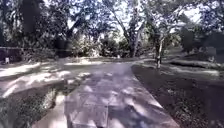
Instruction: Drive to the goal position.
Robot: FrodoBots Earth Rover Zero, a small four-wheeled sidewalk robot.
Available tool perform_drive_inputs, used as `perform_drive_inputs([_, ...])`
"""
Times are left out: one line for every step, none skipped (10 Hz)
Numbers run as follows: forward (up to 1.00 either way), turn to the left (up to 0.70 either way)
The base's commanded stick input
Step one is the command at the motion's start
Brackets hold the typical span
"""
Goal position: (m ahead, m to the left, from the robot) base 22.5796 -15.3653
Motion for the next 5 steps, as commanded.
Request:
perform_drive_inputs([0.5, 0.0])
perform_drive_inputs([0.5, 0.0])
perform_drive_inputs([0.5, 0.0])
perform_drive_inputs([0.5, 0.0])
perform_drive_inputs([0.5, 0.0])
